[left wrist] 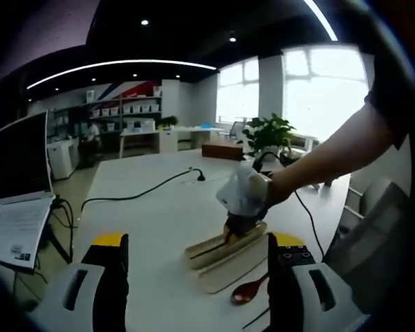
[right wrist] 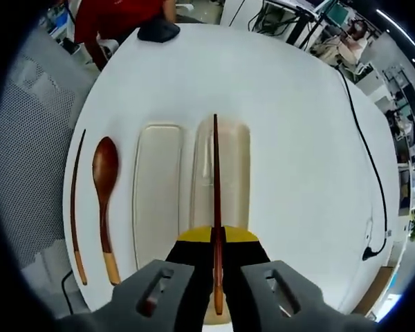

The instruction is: Arrange the utensils inside the cutlery case until each visible utensil rests in its matching compartment.

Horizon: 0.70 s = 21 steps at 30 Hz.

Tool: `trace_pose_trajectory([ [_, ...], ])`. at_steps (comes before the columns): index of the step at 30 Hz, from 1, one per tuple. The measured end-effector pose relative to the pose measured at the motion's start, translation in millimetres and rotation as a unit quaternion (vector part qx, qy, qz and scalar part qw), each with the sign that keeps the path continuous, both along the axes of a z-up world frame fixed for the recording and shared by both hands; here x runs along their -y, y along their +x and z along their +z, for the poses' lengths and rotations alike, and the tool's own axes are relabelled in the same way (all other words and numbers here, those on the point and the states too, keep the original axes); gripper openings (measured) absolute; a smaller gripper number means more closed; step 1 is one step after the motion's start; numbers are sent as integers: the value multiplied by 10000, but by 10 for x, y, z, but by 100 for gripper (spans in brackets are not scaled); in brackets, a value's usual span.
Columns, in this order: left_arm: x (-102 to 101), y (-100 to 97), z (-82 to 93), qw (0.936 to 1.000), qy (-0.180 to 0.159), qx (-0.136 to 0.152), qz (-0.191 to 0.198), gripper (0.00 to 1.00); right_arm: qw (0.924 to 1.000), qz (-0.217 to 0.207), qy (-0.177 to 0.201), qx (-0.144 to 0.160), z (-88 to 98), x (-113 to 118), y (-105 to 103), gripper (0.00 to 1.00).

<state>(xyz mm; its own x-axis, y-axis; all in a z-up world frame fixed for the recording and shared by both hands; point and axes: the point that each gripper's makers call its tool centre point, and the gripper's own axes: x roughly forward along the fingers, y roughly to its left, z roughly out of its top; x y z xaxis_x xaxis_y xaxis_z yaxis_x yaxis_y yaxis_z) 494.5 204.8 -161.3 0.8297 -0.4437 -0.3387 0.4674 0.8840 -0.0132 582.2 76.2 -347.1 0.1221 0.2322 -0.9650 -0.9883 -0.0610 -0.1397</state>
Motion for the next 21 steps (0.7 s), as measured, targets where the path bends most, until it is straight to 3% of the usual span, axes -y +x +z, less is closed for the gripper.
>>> trace_pose_trajectory([
  [13, -1, 3, -7, 10000, 1, -12, 5, 85, 10000, -30, -48, -66, -88, -2, 14, 0],
  [21, -22, 10, -5, 10000, -38, -17, 63, 85, 9997, -252, 35, 62, -88, 20, 74, 0],
])
